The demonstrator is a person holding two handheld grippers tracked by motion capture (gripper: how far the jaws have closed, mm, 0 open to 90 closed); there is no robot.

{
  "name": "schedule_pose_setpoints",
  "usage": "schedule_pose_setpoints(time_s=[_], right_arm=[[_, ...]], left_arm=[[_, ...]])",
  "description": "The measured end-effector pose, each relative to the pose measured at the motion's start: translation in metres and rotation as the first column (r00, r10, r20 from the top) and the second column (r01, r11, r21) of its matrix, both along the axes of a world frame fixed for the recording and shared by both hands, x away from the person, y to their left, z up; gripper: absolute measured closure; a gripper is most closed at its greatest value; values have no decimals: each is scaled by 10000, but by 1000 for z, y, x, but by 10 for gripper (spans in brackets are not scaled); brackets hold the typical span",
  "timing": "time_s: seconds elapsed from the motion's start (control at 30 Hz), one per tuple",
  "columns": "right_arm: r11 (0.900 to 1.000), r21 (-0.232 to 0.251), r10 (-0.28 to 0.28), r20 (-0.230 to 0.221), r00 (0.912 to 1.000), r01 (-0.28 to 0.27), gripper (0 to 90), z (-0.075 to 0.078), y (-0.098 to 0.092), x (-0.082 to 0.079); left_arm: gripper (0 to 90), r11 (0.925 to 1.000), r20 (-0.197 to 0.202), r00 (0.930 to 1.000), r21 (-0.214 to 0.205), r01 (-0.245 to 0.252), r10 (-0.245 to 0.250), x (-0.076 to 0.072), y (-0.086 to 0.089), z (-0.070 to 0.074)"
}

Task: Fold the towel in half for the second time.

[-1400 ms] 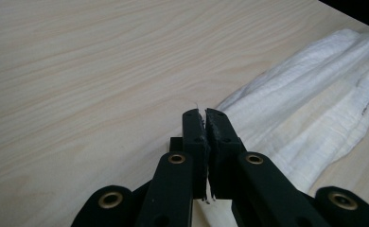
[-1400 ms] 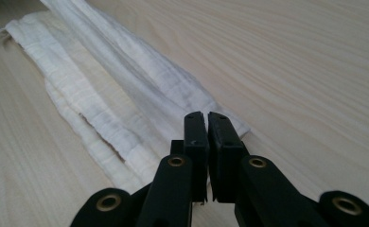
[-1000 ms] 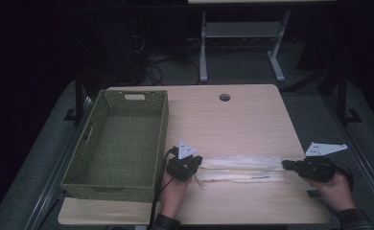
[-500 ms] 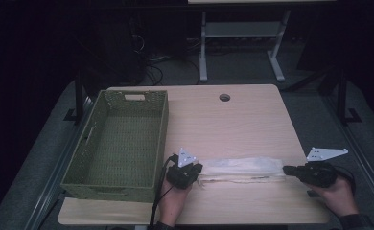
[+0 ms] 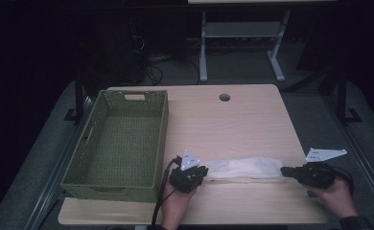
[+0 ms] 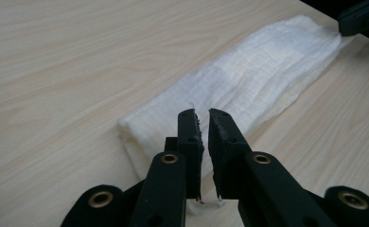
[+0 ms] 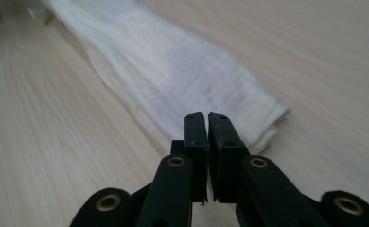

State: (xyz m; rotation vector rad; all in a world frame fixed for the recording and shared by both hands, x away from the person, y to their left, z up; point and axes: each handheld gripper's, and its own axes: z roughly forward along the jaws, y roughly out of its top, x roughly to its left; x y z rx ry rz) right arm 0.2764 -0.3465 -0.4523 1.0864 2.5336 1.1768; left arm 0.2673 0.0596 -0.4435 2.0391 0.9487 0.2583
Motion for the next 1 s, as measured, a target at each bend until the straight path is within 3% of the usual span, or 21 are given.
schedule_pose_setpoints(time_s=[0.1, 0.27, 0.37, 0.4, 0.63, 0.83, 1.0], right_arm=[[9988, -457, 168, -347, 9993, -184, 869, -8, 3, 1], [9979, -513, 378, -540, 9978, -406, 886, -12, 2, 0], [9982, -537, 237, -775, 9967, -279, 891, -12, 2, 0], [9977, -595, 291, -696, 9971, -333, 891, -12, 2, 0], [9976, -639, 219, -788, 9967, -270, 890, -12, 4, 1], [9972, -712, 177, -789, 9967, -234, 890, -11, 5, 2], [9949, -1008, -24, -656, 9978, -43, 890, -10, 10, 5]], left_arm=[[851, 9996, -374, 9992, 235, 132, -123, 2, -2, -11], [893, 9986, -601, 9982, 515, 95, -64, 4, 6, -21], [897, 9890, -110, 9996, 1457, -252, 271, 7, 9, -19], [896, 9856, -132, 9992, 1654, -344, 371, 9, 9, -20], [850, 9906, -245, 9994, 1351, -214, 249, 9, 7, -17], [685, 9935, -375, 9990, 1108, 264, -223, 14, -1, -8], [545, 9901, -530, 9938, 959, 1022, -975, 20, -8, 0]])
